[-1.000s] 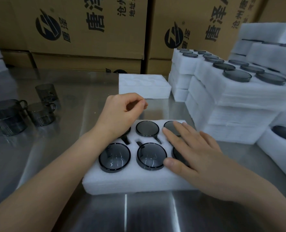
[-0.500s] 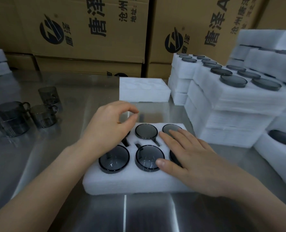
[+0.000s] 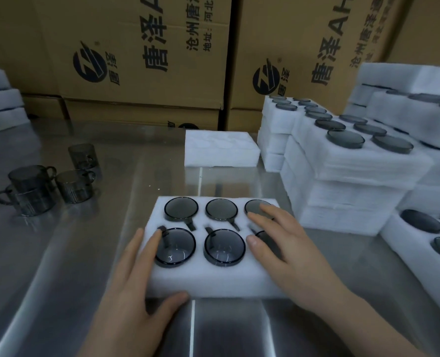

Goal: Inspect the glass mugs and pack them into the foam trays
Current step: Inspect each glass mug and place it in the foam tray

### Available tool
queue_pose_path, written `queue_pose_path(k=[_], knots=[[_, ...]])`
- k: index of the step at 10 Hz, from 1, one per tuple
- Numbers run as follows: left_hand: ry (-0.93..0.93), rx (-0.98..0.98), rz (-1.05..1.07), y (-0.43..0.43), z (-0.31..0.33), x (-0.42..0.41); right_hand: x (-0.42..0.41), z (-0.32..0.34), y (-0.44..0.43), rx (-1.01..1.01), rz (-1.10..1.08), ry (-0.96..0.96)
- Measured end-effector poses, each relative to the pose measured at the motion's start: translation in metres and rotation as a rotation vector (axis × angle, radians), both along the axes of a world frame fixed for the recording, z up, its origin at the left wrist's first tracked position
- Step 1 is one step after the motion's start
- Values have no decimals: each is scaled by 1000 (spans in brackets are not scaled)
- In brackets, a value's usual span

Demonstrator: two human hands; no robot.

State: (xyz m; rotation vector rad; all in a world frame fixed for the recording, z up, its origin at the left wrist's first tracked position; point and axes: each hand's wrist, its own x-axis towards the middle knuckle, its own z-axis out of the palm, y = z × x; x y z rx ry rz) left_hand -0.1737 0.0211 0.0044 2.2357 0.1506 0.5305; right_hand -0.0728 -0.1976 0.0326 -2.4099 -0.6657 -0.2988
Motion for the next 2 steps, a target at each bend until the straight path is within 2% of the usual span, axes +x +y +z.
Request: queue_pose_path(k=[1, 2], knots=[[-64, 15, 30, 4, -11, 9, 4, -3, -1, -46, 2, -45], [-117, 22, 31, 0, -11, 6, 2, -1, -4, 90, 19, -6]])
